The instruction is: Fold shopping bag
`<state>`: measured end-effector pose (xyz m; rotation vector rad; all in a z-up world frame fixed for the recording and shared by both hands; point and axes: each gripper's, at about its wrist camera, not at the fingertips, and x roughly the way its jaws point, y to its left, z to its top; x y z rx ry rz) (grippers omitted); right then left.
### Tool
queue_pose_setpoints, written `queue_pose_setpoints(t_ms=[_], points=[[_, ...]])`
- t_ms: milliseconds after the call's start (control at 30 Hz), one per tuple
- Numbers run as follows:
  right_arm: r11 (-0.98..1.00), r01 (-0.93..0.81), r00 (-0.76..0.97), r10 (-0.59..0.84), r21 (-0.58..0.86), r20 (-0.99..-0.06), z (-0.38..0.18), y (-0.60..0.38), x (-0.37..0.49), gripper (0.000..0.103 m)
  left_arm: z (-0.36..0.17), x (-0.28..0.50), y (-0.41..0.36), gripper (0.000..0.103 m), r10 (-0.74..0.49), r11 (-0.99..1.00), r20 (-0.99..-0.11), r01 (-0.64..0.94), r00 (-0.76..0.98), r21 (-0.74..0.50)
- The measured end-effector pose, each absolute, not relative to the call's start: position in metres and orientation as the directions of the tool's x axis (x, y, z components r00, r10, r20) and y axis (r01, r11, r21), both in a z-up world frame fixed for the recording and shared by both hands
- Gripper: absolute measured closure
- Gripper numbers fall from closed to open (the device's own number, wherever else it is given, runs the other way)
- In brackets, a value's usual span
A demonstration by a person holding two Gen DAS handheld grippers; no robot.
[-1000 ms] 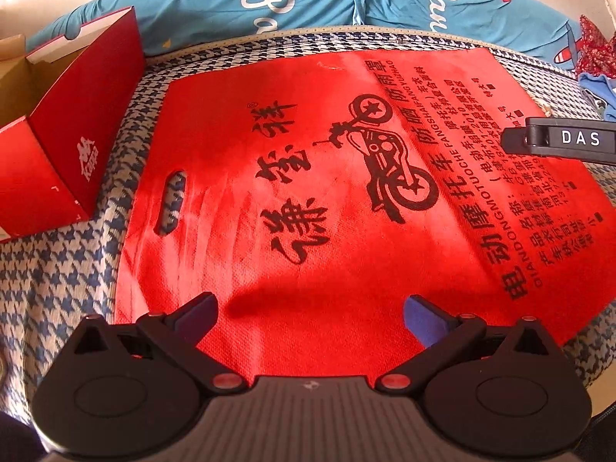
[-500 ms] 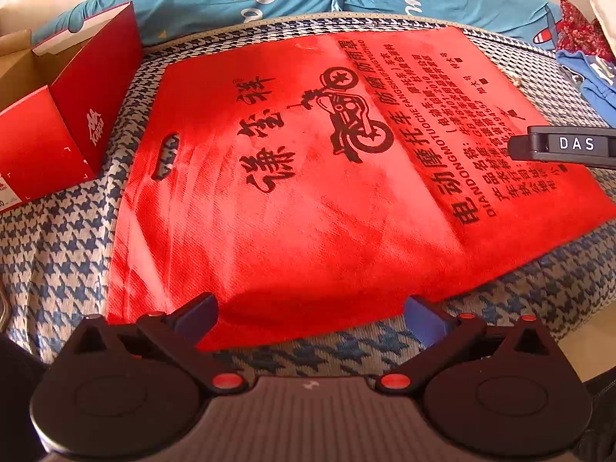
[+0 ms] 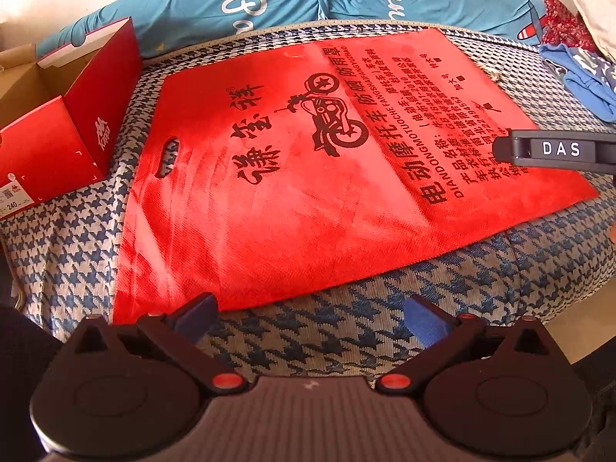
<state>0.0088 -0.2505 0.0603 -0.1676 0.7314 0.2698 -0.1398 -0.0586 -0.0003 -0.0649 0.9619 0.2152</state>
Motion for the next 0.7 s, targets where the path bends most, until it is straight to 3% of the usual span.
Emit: queue_pose_setpoints(t_ms=[700], points=[[0.963, -0.268, 0.713, 0.196, -0.003, -0.673, 0.061, -0.255, 0.01, 0.0, 0.025, -0.149, -0.077, 0.0, 0.128, 0.981, -0.793, -0.192, 0.596, 0.014]])
